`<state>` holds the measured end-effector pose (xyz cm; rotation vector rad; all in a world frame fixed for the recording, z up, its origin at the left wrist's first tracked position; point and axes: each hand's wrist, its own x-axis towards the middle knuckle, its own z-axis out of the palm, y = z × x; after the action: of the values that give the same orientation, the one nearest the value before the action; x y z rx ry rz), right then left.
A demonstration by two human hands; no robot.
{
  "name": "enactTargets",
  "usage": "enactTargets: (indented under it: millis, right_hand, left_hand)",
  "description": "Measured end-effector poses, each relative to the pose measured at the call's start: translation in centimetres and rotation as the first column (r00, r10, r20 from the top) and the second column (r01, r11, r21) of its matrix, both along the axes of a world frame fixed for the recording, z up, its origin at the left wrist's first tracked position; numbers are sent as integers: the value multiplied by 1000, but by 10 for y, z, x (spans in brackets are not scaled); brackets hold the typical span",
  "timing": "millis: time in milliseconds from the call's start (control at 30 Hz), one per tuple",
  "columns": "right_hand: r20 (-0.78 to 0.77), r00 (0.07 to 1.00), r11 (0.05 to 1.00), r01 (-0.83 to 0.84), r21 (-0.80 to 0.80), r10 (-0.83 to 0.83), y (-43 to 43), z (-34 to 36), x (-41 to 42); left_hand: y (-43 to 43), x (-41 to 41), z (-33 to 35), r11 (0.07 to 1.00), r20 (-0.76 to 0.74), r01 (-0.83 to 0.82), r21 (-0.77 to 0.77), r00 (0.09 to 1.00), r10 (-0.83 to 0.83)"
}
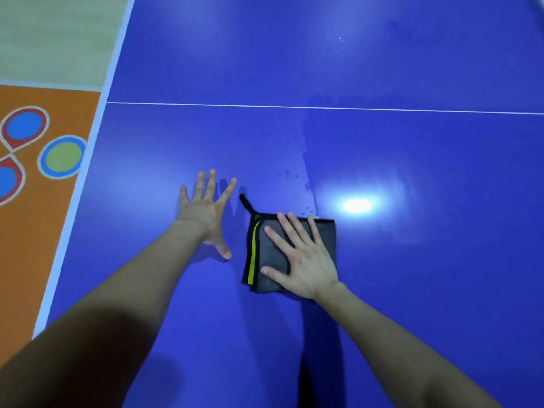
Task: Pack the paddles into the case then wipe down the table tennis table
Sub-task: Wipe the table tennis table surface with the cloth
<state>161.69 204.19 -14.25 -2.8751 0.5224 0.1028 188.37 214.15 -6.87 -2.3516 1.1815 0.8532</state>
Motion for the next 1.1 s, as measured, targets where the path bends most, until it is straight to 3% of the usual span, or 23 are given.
enactTargets:
  millis: [167,467,600,767,900,967,1100]
  right_hand:
    - [20,992,991,122,-56,-121,-99,-7,82]
    - [7,977,975,212,-73,-212,-205,4,208]
    - [43,984,981,175,-84,-172,-173,8,182]
    - [55,994,996,-87,-35,89,-67,13,81]
    - [58,977,979,-202,-38,204,-78,8,72]
    - [104,985,990,-131,-55,137,-117,2,110]
    - [104,977,980,192,-54,-186,-221,2,206]
  left_hand:
    - [-4,11,-19,994,-148,-81,74,985,91]
    - [2,9,-23,993,-214,-86,81,972,102]
    - [0,7,-20,993,-218,-82,88,971,100]
    - [2,8,-18,992,-225,-89,84,969,106]
    - [3,9,-19,991,-223,-100,88,968,117]
    - [4,9,-20,990,-218,-103,92,968,121]
    - [5,10,-21,992,-241,-98,79,964,114]
